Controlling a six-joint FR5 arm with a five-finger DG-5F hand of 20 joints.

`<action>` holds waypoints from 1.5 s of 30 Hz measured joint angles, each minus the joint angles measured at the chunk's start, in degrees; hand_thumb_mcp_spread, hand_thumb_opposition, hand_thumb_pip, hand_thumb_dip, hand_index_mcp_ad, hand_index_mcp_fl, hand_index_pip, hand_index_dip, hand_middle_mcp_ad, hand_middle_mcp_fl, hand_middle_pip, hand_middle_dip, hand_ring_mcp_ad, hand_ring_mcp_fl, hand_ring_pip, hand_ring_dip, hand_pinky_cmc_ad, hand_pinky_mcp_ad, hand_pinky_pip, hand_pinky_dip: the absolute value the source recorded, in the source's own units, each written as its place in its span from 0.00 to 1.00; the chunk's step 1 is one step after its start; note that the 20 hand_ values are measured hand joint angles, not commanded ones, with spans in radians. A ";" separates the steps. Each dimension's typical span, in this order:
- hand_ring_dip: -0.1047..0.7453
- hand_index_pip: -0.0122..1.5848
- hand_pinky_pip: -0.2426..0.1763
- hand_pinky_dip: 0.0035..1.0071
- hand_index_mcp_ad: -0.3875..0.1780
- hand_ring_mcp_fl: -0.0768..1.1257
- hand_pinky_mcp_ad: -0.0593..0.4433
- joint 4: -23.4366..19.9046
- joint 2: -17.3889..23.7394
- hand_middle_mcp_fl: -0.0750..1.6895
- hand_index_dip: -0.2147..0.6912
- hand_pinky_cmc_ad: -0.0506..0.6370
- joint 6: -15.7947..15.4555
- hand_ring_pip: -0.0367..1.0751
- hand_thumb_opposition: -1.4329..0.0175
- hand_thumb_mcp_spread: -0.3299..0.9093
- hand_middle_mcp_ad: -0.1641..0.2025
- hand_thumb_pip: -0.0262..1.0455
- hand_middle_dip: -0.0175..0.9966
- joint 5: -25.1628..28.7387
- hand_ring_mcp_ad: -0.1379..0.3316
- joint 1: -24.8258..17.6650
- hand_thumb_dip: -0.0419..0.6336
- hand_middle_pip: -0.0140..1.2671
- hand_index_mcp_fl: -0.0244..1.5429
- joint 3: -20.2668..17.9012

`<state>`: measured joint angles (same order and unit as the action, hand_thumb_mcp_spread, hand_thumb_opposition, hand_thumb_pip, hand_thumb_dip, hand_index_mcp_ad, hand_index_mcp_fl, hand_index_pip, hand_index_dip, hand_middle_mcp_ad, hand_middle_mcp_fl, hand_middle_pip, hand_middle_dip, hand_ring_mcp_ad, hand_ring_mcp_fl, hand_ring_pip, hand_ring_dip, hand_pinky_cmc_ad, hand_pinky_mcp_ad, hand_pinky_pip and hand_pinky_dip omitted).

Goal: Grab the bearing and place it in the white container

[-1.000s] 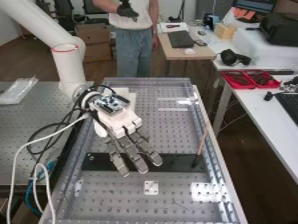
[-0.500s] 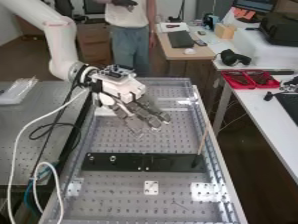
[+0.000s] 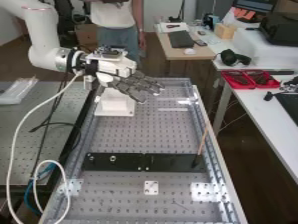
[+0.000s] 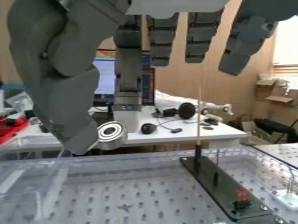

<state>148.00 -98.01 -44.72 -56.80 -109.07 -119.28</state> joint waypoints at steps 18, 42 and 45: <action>0.23 0.94 0.37 0.26 0.62 0.08 0.67 1.43 7.51 0.04 0.39 0.61 3.41 0.11 0.39 0.55 0.59 0.57 0.18 -9.51 0.59 -6.97 0.49 0.11 0.26 -9.18; 0.23 0.94 0.37 0.26 0.62 0.08 0.67 0.58 0.97 0.04 0.39 0.61 9.94 0.11 0.39 0.55 0.61 0.57 0.18 -9.59 0.59 -9.87 0.49 0.11 0.26 -8.86; 0.23 0.94 0.37 0.25 0.62 0.08 0.67 0.72 0.80 0.04 0.39 0.61 10.03 0.11 0.39 0.55 0.61 0.57 0.18 -9.06 0.59 -9.77 0.49 0.11 0.26 -8.93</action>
<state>148.71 -97.21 -34.69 -65.86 -118.84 -128.21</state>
